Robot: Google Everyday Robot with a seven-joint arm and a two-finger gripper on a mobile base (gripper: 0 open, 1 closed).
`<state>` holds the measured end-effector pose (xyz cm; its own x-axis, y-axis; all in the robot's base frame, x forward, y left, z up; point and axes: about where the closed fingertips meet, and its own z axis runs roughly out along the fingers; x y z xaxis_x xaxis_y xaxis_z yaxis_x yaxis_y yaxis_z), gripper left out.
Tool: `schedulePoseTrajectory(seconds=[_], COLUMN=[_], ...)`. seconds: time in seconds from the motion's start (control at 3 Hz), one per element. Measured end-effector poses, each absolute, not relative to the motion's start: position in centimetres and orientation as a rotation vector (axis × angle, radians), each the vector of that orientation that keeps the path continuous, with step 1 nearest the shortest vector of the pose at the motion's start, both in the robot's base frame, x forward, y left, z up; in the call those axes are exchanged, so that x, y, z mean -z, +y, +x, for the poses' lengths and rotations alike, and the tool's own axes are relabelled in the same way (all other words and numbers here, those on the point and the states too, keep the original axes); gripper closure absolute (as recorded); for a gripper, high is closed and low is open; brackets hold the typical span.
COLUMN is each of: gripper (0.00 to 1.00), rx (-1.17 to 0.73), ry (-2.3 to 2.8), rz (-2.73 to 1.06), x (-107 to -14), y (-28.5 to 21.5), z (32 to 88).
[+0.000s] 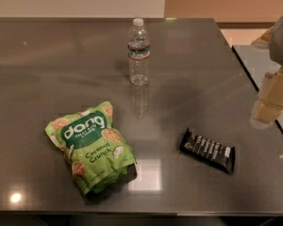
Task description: Pick rxbar chocolate
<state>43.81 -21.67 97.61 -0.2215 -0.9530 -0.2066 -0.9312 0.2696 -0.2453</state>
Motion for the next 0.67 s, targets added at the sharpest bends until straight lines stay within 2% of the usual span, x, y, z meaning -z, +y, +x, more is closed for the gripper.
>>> schedulePoseTrajectory(seconds=[0.67], gripper=[0.0], rx=[0.031], ry=[2.184], rz=[-1.738], x=[-97.2], y=[-19.9], z=[42.7])
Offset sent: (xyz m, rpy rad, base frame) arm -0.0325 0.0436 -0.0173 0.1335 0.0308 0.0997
